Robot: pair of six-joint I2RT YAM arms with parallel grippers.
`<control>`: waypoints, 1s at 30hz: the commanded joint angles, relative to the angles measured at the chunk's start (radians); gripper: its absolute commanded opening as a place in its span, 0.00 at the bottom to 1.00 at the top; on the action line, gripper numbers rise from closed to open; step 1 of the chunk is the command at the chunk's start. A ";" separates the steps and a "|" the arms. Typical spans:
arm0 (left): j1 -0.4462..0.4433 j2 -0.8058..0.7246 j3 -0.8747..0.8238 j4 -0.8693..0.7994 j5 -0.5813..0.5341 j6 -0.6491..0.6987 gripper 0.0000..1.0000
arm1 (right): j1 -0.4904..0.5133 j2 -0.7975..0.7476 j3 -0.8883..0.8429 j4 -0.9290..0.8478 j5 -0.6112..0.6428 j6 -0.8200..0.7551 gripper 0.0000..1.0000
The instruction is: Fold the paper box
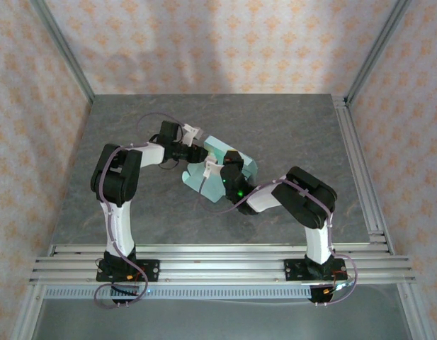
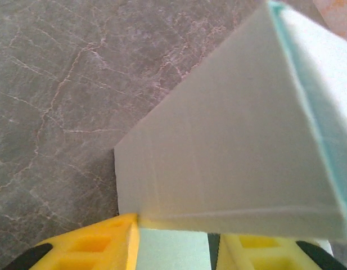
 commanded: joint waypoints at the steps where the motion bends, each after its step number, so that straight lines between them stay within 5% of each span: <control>1: 0.000 -0.079 -0.043 0.069 0.008 -0.022 0.47 | 0.002 -0.049 0.007 -0.047 -0.014 0.062 0.00; 19: 0.079 -0.179 -0.324 0.585 -0.130 -0.285 0.74 | -0.014 -0.128 0.065 -0.356 0.040 0.262 0.00; 30: 0.024 -0.171 -0.312 0.466 -0.217 -0.216 0.74 | -0.023 -0.176 0.155 -0.634 0.005 0.445 0.00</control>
